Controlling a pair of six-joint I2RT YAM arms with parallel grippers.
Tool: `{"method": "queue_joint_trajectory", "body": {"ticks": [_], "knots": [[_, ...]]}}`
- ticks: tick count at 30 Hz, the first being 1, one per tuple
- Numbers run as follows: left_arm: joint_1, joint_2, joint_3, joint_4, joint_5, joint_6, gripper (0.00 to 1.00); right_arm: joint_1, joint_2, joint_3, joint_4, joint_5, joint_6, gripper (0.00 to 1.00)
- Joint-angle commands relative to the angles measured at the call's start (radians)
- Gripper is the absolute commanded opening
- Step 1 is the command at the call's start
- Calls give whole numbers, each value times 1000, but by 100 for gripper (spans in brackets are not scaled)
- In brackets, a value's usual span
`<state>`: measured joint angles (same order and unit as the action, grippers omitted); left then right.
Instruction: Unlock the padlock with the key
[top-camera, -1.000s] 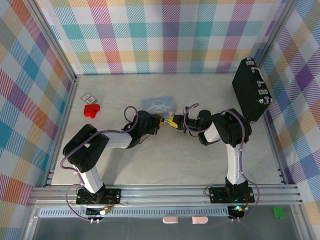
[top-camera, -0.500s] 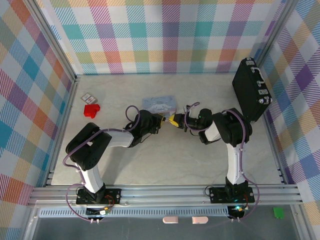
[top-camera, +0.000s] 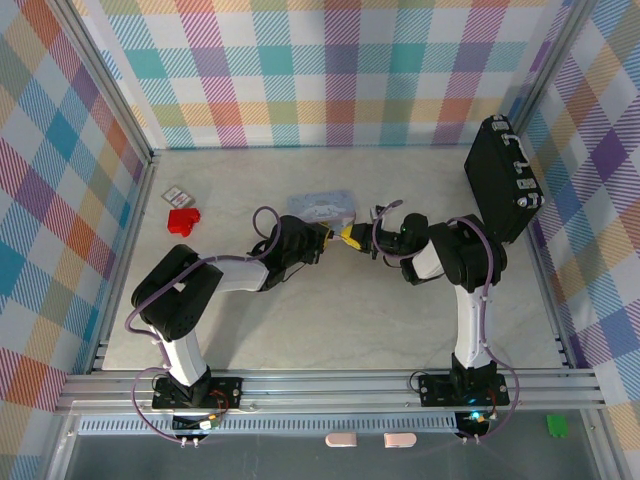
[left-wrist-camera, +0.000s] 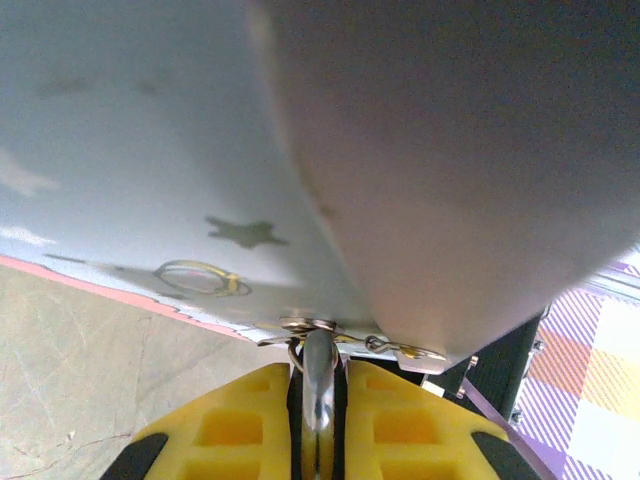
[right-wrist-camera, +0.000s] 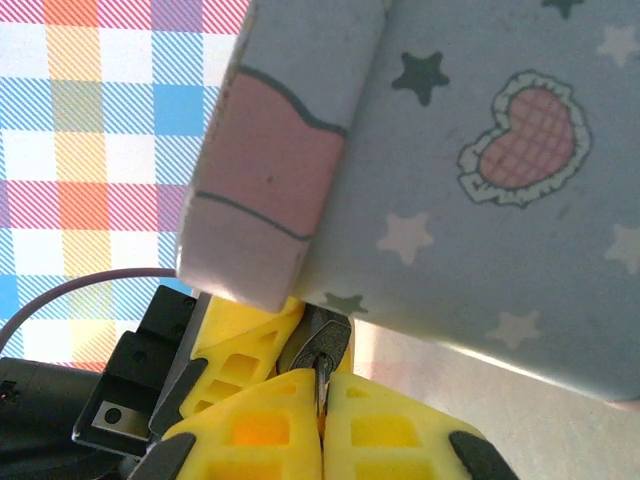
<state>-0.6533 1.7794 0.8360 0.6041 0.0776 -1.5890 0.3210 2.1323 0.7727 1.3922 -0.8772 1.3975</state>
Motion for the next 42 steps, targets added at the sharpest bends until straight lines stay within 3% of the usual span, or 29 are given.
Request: {"method": "queue_joint_trajectory", "body": {"ticks": [1,16,42], "knots": [[-169,-12,93,184,475,14,0,70,25,61,16,18,-1,0],[-192,15,132,206,486,6,0,108,1,96,16,7,-7,0],[-198,38,152,269,445,-53,0,190,-62,-22,14,139,-186,0]]}}
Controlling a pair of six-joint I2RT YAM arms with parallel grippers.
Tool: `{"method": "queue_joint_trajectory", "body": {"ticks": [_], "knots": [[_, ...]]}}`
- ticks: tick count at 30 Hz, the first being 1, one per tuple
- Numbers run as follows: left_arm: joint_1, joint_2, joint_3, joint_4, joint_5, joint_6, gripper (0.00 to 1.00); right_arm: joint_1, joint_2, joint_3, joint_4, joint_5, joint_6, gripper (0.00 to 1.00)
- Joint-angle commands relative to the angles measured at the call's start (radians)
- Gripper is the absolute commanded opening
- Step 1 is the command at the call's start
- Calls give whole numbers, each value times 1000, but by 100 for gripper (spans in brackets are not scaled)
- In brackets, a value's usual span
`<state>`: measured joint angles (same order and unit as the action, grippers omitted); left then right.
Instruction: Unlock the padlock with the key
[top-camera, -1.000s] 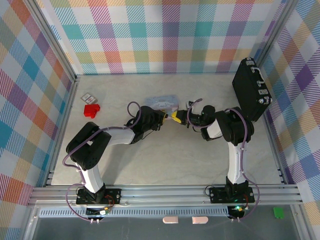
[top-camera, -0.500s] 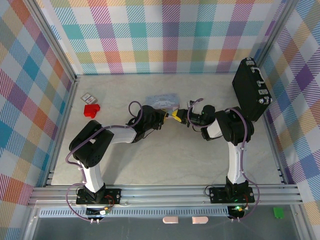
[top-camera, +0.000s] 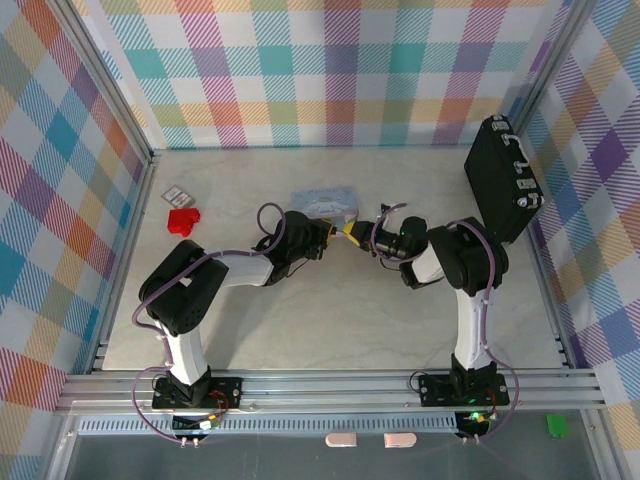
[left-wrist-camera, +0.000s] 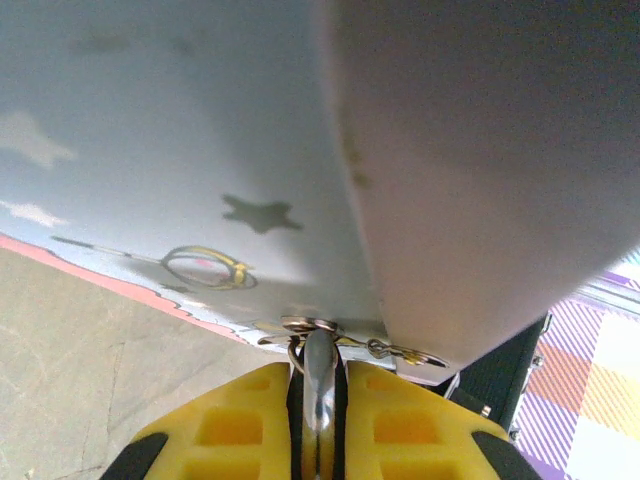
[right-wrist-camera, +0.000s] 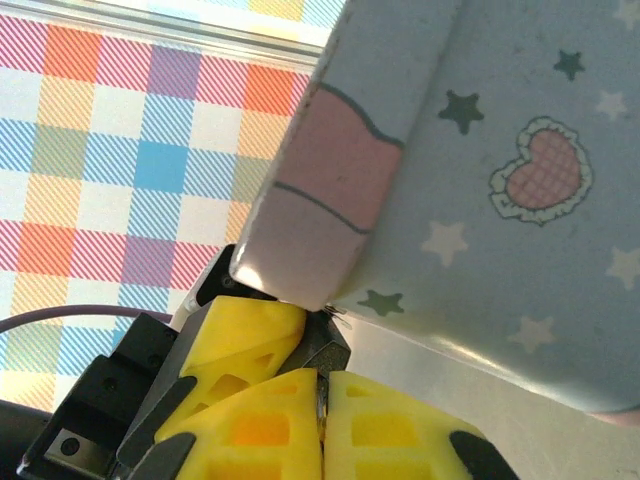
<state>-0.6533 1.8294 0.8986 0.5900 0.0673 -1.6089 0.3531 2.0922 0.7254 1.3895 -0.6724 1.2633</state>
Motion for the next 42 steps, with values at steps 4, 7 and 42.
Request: {"method": "queue_joint_trajectory", "body": {"ticks": [4,7,42], "knots": [[-198,-16,76,290,457,-37,0,159,-13,49,17,-77,-54,0],[-200,-15,76,300,459,-40,0,169,0,58,17,-82,-47,0],[-207,-32,68,278,466,15,0,94,97,-9,-43,30,82,0]]}}
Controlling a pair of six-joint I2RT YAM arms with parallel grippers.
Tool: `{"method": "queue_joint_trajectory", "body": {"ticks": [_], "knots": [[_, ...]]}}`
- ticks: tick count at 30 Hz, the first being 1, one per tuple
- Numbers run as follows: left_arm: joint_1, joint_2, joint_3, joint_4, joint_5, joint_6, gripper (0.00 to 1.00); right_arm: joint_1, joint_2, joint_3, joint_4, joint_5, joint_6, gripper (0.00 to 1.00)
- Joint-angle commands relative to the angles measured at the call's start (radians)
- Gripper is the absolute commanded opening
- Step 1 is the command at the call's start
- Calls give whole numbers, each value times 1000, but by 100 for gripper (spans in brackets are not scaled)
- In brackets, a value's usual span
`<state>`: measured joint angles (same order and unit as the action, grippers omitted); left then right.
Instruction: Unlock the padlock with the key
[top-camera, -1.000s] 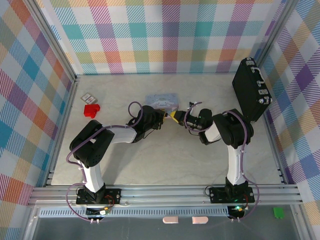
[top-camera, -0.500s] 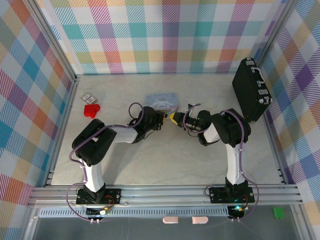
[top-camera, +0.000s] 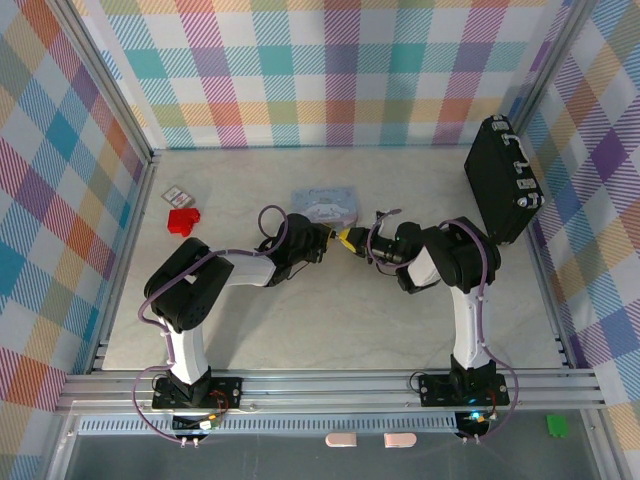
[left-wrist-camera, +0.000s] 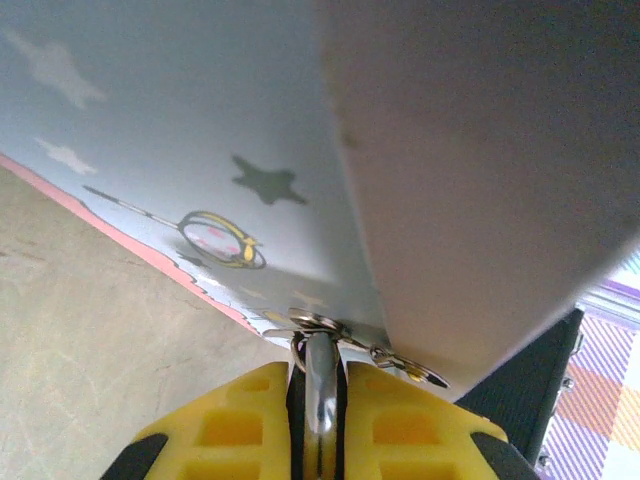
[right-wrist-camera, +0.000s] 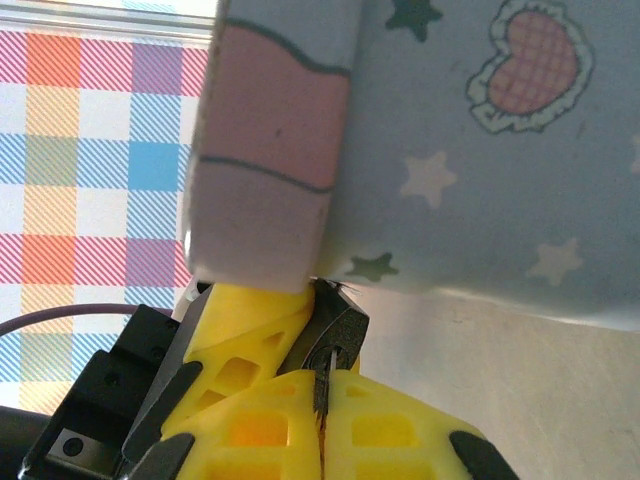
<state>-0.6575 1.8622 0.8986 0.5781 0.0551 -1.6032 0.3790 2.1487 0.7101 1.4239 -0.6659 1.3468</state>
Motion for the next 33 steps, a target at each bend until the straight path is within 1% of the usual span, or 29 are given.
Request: {"method": "queue_joint_trajectory", "body": {"ticks": [1,9,17,22,29,31,33], "knots": [[-204,-64,68,293,479,6,0,65,41,7,-81,22,1,0],[-209,-73,80,264,499,25,0,64,38,38,-76,8,33,0],[-241,-28,128,262,509,25,0,109,37,89,-37,8,124,0],[-247,-30,128,269,506,19,0,126,39,106,-113,26,129,0],[-248,-47,122,255,504,32,0,126,70,97,-147,59,215,0],[-248,-45,123,254,505,35,0,133,51,98,-173,61,226,0],[-249,-38,123,255,503,36,0,145,11,96,-249,69,222,0]]}}
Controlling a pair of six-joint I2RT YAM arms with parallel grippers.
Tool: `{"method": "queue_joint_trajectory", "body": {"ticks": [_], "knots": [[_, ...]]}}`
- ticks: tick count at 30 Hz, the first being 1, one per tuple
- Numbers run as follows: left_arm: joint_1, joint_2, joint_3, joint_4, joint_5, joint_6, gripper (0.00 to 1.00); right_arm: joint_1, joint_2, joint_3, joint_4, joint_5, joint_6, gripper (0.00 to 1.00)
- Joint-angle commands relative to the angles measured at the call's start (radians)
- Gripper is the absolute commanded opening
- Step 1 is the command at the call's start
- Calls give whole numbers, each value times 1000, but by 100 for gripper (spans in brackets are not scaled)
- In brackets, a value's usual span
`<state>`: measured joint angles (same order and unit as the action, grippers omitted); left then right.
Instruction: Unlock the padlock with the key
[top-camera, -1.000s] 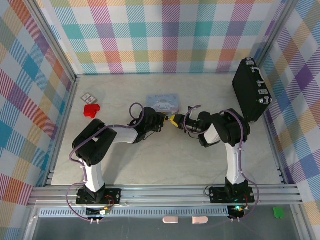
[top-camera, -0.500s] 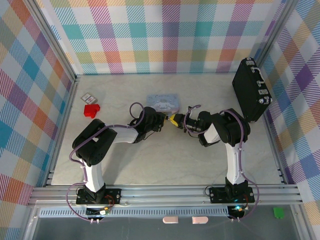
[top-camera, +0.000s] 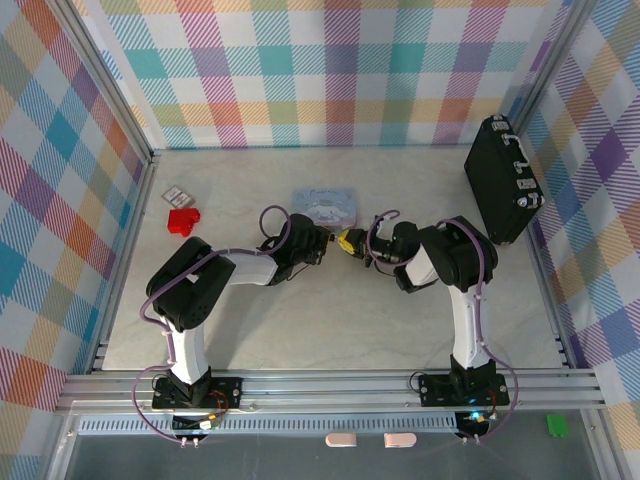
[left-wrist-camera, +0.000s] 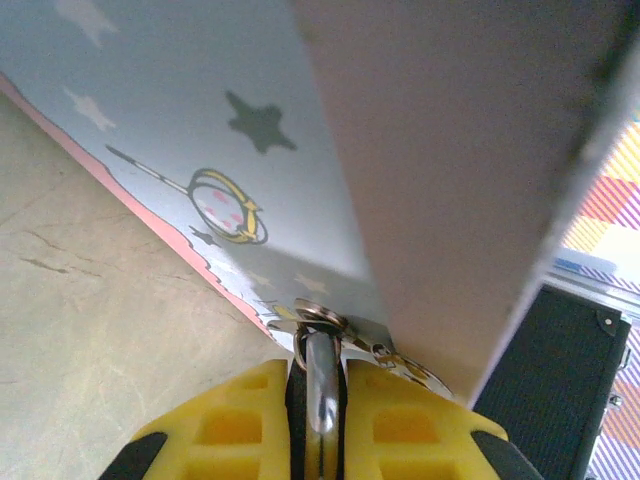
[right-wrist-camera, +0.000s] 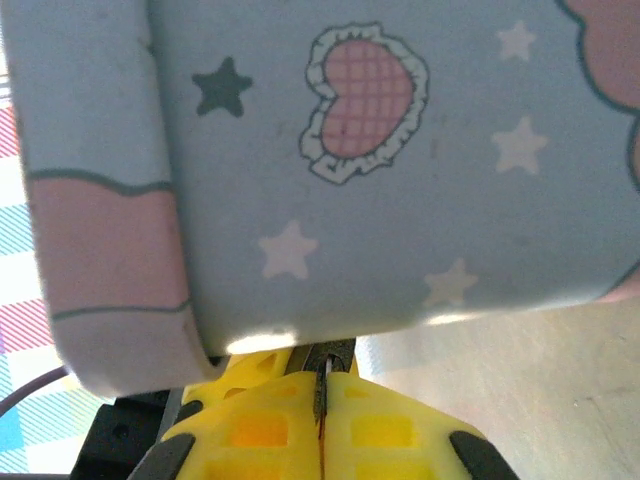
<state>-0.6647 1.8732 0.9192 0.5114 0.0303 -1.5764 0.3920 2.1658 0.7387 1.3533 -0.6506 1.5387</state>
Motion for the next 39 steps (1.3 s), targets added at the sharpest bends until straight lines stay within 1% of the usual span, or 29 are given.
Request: {"method": "queue_joint_trajectory", "body": {"ticks": [1,6,9,12,14,20,22,26,27,30,33,39], "knots": [[-242,-46,102,324,528,10,0,134,-27,64,-219,63,31,0],[-248,-43,101,327,524,13,0,134,-70,46,-327,96,88,0],[-247,-42,92,354,515,2,0,133,-64,53,-364,101,80,0],[-244,-38,75,394,502,-25,0,131,-37,49,-305,97,85,0],[-241,-37,66,424,496,-36,0,123,-17,41,-231,95,86,0],[-235,-53,58,397,493,-27,0,85,84,35,-5,37,129,0],[-231,-53,50,394,491,-23,0,78,90,31,-12,29,117,0],[-227,-49,49,391,491,-14,0,80,63,27,-94,12,63,0],[-225,-48,47,395,491,-14,1,82,63,28,-101,10,57,0],[-217,-46,33,379,487,0,10,90,53,19,-94,7,48,0],[-204,-52,5,337,473,27,17,100,32,-9,-82,18,36,0],[-181,-55,-59,310,441,60,26,114,8,-64,-17,42,30,0]]}}
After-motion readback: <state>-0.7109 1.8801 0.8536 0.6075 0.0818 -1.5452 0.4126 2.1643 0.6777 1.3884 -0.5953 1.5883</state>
